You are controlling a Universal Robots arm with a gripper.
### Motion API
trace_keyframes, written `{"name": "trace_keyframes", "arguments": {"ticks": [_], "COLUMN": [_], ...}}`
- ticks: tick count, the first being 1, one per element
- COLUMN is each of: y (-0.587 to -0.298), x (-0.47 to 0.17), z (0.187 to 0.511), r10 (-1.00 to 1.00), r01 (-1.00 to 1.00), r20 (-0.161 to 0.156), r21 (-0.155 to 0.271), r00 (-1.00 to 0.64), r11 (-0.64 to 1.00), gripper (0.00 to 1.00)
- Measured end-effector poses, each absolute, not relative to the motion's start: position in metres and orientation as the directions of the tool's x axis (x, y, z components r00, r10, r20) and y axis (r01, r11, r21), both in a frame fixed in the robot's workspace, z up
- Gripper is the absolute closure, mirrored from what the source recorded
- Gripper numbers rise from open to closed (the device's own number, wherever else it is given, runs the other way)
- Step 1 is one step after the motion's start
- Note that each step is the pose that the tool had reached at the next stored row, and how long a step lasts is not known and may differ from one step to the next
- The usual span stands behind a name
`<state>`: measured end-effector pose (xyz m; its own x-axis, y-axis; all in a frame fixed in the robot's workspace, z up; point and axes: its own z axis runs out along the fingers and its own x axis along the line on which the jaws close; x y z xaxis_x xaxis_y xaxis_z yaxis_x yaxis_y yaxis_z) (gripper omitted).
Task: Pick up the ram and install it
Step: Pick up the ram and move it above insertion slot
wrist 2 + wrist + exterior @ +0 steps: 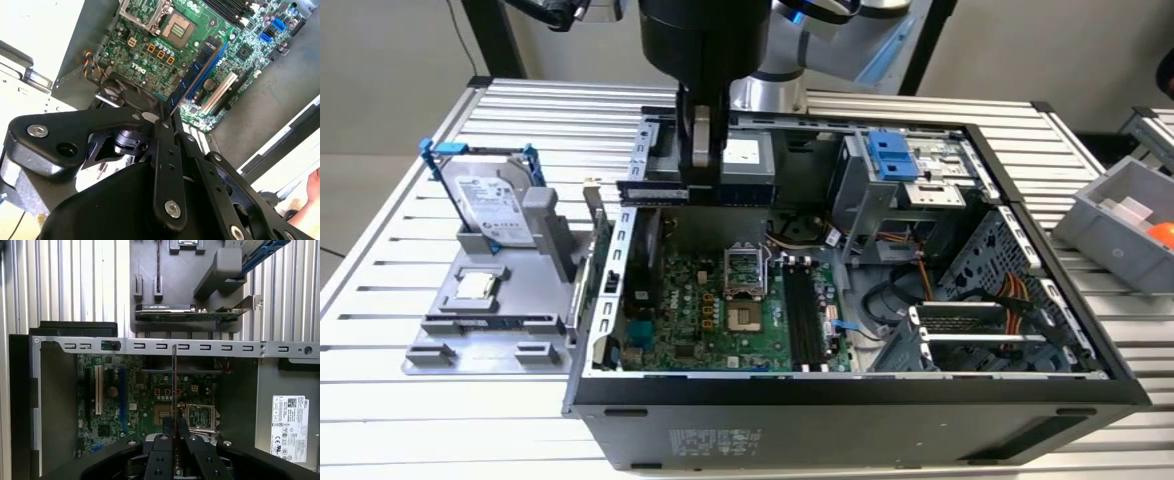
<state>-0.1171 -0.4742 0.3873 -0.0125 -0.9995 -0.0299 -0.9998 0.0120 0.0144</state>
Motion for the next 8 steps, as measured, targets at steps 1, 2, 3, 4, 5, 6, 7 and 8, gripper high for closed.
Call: {"name": "trace_keyframes", "arguments": {"ticks": [1, 2, 3, 4, 5, 6, 7, 8], "y": [-0.474, -0.474, -0.474, -0.473, -0.473, -0.473, -0.473, -0.473], "x": [-0.116, -0.114, -0.113, -0.111, -0.11, -0.108, -0.106, -0.105], "z": [0.387, 0.387, 0.387, 0.387, 0.387, 0.387, 0.387, 0.387], "r10": [-0.999, -0.999, -0.999, -0.999, -0.999, -0.999, -0.999, -0.999], "r01": [-1.0, -1.0, -1.0, -1.0, -1.0, -1.0, -1.0, -1.0], "r20": [-0.03, -0.03, -0.03, -0.03, -0.03, -0.03, -0.03, -0.03], "r21": [0.014, 0.014, 0.014, 0.014, 0.014, 0.014, 0.014, 0.014], "r00": [-0.013, -0.013, -0.013, -0.013, -0.013, -0.012, -0.012, -0.013], "r11": [0.012, 0.012, 0.012, 0.012, 0.012, 0.012, 0.012, 0.012], "gripper": [1.0, 1.0, 1.0, 1.0, 1.0, 1.0, 1.0, 1.0]}}
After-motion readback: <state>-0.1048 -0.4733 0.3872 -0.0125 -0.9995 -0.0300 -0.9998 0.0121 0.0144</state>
